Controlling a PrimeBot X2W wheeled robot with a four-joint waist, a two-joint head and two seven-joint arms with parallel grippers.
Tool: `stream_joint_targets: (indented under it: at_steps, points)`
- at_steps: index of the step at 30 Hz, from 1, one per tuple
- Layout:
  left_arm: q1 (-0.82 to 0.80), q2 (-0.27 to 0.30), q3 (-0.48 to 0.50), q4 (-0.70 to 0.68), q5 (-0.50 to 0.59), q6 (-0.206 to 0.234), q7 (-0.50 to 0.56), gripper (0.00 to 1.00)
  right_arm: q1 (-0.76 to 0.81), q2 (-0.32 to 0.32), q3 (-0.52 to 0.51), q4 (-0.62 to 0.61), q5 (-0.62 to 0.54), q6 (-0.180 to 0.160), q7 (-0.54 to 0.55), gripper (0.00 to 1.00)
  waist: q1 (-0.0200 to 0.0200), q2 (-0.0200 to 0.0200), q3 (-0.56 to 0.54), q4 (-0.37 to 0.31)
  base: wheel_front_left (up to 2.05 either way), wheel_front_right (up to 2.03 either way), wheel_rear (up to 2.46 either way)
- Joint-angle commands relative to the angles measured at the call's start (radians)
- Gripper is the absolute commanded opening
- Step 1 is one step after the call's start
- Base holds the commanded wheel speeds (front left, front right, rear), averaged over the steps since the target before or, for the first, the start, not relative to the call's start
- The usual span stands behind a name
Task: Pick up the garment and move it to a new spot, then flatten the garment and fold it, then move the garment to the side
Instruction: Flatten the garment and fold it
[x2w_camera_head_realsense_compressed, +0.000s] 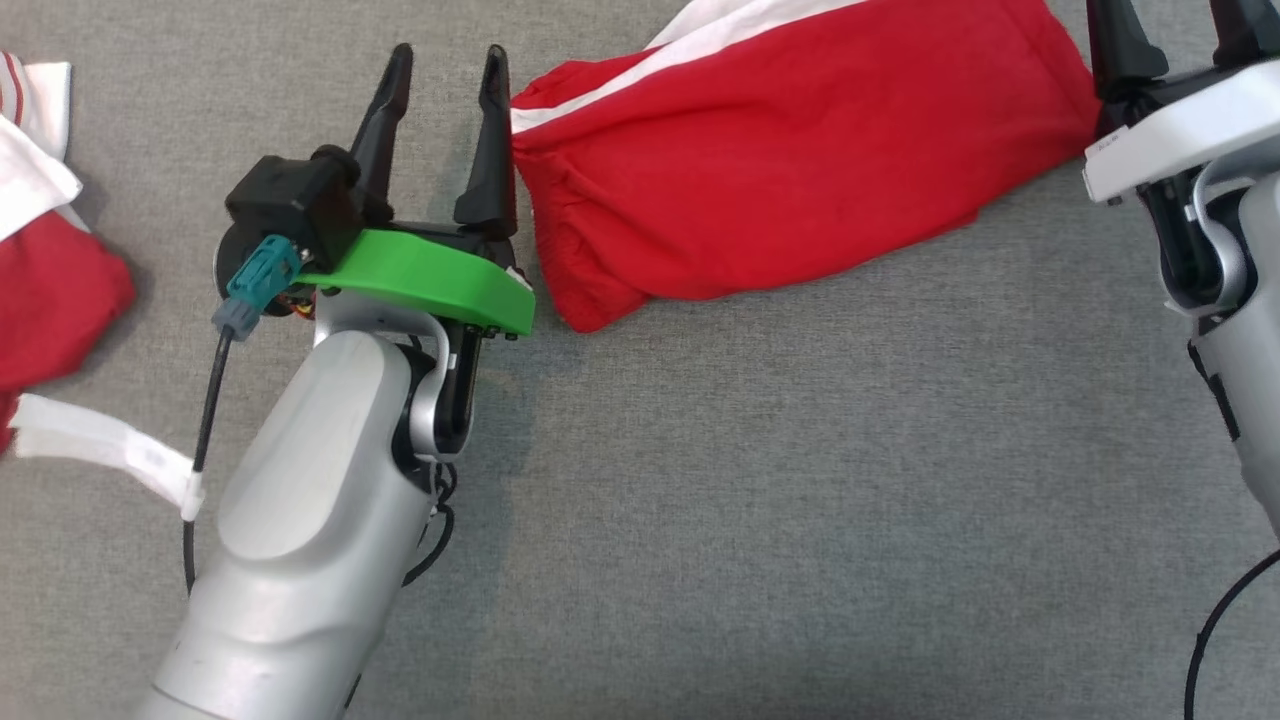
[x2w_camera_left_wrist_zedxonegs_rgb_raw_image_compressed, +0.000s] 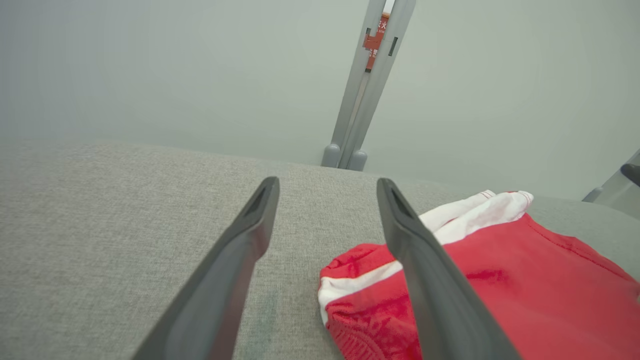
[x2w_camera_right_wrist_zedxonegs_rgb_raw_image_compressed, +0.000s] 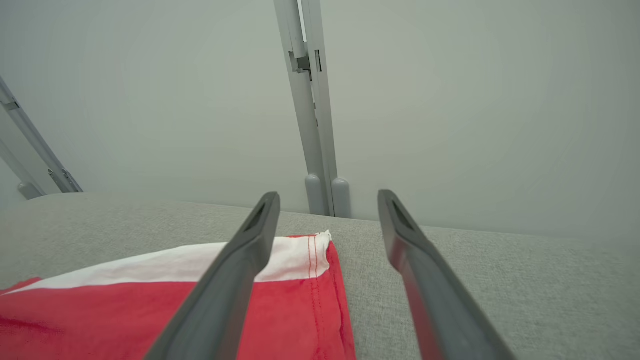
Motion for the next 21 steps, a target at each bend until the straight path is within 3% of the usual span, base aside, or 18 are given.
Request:
stream_joint_targets:
  at_steps: [1, 10, 21]
  points:
    - [0.022, 0.019, 0.011, -0.022, 0.040, 0.019, -0.007, 1.00, 0.035, 0.012, -0.029, -0.033, -0.028, -0.001, -0.004, 1.00, 0.0000, 0.0000, -0.038, -0.037, 0.00, 0.00, 0.00]
    - [0.162, 0.092, 0.104, -0.155, 0.203, 0.098, -0.007, 1.00, 0.303, 0.107, -0.157, -0.244, -0.155, -0.001, -0.003, 1.00, 0.0000, 0.0000, -0.122, -0.122, 0.00, 0.00, 0.00]
    - [0.371, 0.119, 0.161, -0.174, 0.210, 0.135, -0.006, 1.00, 0.532, 0.164, -0.204, -0.384, -0.209, -0.001, 0.014, 1.00, 0.0000, 0.0000, -0.201, -0.190, 0.00, 0.00, 0.00]
